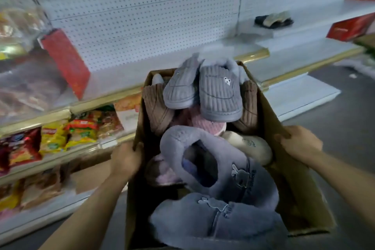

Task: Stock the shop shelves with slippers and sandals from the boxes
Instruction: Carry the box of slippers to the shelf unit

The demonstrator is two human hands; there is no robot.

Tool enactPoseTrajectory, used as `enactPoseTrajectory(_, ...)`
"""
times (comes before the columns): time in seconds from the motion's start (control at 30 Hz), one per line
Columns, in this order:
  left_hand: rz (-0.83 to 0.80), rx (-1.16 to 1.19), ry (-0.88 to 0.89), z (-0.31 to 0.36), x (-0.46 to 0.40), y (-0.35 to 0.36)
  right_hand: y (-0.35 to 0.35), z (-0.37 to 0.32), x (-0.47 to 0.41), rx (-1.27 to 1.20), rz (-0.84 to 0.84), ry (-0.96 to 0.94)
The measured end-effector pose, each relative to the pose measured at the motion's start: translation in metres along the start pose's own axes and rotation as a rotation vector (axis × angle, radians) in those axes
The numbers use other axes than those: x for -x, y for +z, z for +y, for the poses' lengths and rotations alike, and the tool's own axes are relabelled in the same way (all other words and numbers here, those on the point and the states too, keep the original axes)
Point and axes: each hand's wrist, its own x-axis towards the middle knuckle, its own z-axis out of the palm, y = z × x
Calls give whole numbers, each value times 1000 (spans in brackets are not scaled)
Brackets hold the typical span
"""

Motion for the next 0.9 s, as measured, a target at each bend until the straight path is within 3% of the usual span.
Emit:
enactPoseTrajectory(0.5, -159, -4, 418, 284, -180, 164, -78, 163, -154, -36, 180, 398)
enactPoseTrajectory(0.9, -326, 99, 695, 551, -177, 309, -150, 366, -229, -55, 257, 679)
